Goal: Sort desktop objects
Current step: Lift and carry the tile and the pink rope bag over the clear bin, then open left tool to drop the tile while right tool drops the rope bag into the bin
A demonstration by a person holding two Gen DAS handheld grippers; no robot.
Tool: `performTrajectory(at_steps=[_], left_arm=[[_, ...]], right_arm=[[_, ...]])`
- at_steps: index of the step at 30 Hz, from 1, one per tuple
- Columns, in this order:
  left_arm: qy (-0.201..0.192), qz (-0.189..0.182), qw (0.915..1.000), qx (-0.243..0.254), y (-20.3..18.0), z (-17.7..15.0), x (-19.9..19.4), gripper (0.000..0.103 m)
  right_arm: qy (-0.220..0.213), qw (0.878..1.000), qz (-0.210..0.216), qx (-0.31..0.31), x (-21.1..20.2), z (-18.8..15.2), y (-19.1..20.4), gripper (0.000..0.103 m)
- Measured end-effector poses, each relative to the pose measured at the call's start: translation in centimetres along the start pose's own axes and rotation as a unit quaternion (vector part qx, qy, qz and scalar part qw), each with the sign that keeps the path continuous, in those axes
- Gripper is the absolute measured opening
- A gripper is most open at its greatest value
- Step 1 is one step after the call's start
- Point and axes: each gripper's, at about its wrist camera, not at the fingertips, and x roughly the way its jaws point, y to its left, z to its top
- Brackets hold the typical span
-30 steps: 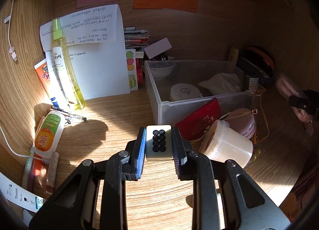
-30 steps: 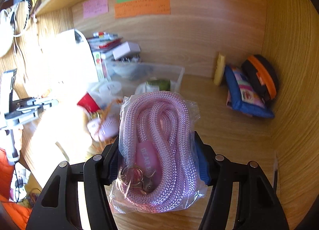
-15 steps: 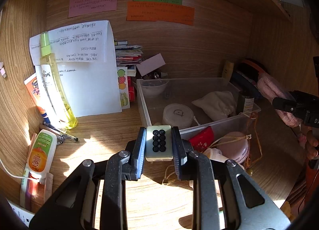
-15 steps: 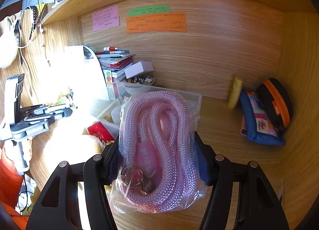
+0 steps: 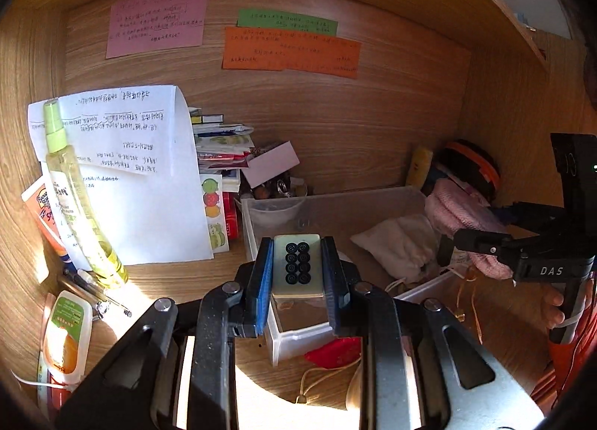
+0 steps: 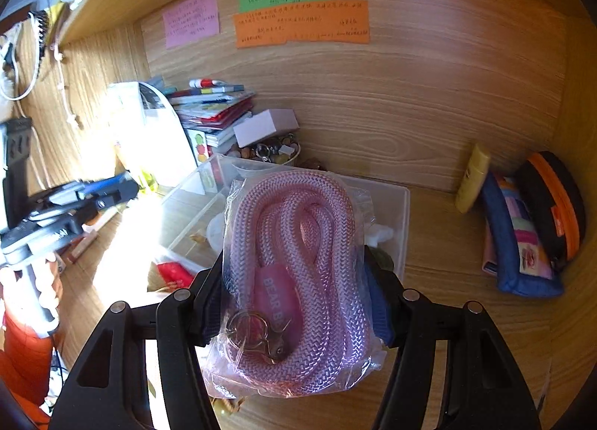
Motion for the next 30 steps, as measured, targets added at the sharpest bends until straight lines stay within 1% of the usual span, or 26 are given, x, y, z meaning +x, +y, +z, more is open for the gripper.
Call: performTrajectory(at_steps=[3,6,11,16,19,24,27,30], left_arm=[[-0.002,0.001,1.0,0.002,0.0,0.6,0.6,0.024],[-0.001,-0.004,1.0,-0.001,0.1,0.4,1.1,0.024],[0.014,-0.014,0.9998,-0.009,0.6,0.0,2.2,0.024],[0.034,-0.024,0.999,-0.016,0.9,-0.5,3.4,0.024],[0.047,-0.024,0.9986,-0.008,0.5,-0.8,4.1,0.024],[0.059,-0.011,0.998,0.016,-0.5,-1.5,4.8,0.024],[0.07,-0.006,0.9974,0.02,-0.7,-1.7,5.3,0.024],[0.079,-0.007,0.9967,0.021,-0.7,-1.8,5.6,0.024]], right_arm=[[0.003,1.0,0.002,0.005,0.8,0.9,-0.3,0.059],[0.0,1.0,0.008,0.004,1.5,2.1,0.0,0.058],[-0.007,1.0,0.007,-0.024,2.7,3.1,1.7,0.058],[0.014,1.0,0.012,-0.022,5.5,2.7,2.2,0.058],[0.03,0.999,0.015,-0.017,6.6,2.1,2.0,0.058],[0.027,0.999,0.014,-0.025,6.6,1.7,2.1,0.059],[0.027,0.999,0.011,-0.036,6.8,1.5,2.4,0.059],[0.036,0.998,0.02,-0.042,7.3,1.3,2.7,0.059]])
